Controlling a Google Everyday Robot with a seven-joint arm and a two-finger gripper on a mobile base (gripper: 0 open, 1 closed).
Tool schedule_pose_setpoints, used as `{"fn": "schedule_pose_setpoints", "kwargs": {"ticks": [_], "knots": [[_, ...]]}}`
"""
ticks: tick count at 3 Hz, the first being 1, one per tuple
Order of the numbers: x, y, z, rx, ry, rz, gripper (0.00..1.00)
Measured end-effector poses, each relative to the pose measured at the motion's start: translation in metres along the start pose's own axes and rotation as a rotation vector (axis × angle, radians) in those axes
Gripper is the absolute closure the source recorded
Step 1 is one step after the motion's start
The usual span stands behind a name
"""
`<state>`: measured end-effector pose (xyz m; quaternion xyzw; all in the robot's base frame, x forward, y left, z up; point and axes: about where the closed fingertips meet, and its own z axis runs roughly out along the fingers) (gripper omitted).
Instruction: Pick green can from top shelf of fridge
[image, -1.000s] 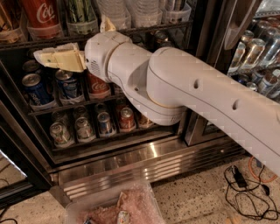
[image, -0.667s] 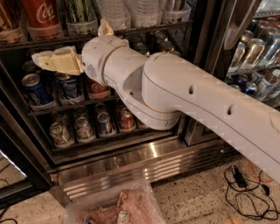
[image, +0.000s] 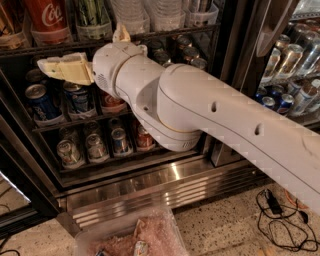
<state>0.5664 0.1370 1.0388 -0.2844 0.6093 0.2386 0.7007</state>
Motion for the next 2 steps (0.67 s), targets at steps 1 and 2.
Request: {"fn": "schedule_pose_setpoints", "kwargs": {"ticks": [1,2], "knots": [[-0.0043,-0.0064,0.0076,0.016,-0.016,-0.008,0.0],[-0.0054,-0.0084,0.0124,0.02,-0.022,-0.019,0.0]]}}
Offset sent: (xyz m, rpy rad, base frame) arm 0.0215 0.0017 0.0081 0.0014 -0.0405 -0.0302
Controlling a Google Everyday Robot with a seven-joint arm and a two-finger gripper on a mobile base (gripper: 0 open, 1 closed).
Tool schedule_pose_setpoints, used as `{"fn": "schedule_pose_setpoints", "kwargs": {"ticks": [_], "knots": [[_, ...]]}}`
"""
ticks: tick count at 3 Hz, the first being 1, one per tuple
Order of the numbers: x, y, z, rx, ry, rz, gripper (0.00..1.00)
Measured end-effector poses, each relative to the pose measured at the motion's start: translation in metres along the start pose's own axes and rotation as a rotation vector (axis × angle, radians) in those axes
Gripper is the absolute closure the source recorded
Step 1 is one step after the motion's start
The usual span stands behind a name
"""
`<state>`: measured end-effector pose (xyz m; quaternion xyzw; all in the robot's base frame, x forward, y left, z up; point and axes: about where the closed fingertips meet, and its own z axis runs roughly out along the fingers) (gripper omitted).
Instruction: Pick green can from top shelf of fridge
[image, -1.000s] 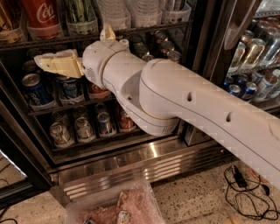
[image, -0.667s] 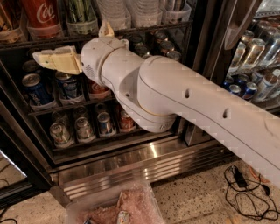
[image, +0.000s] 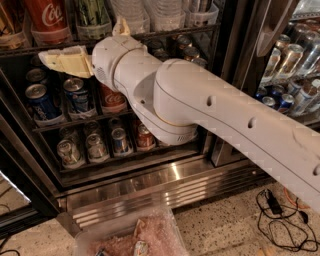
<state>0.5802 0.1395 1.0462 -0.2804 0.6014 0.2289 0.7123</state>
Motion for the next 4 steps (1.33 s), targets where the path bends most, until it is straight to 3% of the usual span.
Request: {"fn": "schedule_pose_setpoints", "kwargs": {"ticks": [1,2,3,4], "knots": [[-0.0002,0.0005,0.002,-0.002,0.0,-0.008,0.19],[-0.0012,0.0015,0.0039,-0.004,0.002,-0.016,0.23],[-0.0017,0.0026,0.0067,-0.006,0.004,-0.02,0.08],[-0.0007,0.0015,0.0092,0.009,0.011,-0.019,0.1]]}}
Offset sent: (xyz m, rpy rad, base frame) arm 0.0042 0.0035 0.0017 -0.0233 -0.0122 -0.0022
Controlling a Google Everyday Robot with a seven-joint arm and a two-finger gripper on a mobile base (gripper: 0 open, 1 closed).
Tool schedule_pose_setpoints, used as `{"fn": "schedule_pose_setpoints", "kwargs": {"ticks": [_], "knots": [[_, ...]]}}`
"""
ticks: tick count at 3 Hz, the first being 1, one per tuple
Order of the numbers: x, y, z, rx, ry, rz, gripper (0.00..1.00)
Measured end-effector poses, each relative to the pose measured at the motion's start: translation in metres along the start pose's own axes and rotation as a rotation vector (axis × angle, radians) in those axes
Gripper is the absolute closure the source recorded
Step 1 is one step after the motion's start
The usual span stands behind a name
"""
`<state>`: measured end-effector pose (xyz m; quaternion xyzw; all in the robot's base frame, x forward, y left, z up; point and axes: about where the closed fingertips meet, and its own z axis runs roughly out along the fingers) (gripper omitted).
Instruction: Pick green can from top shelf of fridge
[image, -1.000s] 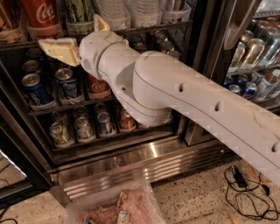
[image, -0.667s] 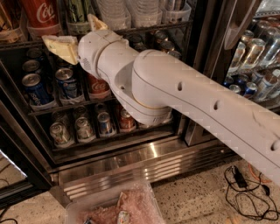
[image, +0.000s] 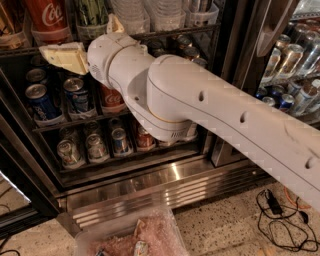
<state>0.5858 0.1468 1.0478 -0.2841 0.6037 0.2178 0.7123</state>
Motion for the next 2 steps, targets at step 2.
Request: {"fn": "schedule_pose_setpoints", "kwargs": {"ticks": [2], "knots": [[-0.0016,-0.0003,0.0013,0.044,-0.007,0.007,0.23]]}}
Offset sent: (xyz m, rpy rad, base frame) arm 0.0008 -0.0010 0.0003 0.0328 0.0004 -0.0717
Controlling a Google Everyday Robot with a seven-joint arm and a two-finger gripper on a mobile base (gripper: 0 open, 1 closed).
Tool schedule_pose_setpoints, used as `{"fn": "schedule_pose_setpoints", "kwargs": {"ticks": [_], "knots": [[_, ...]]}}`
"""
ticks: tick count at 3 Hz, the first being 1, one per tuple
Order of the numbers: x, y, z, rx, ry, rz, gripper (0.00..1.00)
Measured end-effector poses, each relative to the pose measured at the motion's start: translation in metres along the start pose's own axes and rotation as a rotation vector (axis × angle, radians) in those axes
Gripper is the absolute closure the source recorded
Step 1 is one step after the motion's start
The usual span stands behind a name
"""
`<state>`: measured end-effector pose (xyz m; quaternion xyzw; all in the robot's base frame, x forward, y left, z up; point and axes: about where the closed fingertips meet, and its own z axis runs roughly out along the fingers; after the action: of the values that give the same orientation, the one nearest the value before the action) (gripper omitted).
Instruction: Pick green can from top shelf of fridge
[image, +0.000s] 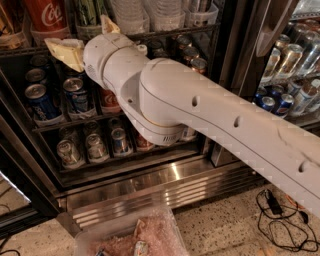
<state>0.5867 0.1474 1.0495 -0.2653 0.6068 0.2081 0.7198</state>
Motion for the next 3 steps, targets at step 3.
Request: {"fn": "schedule_pose_setpoints", "kwargs": {"ticks": [3], "knots": [[-0.0054,-0.0082,-0.0044,0.113,-0.016,0.006,0.23]]}}
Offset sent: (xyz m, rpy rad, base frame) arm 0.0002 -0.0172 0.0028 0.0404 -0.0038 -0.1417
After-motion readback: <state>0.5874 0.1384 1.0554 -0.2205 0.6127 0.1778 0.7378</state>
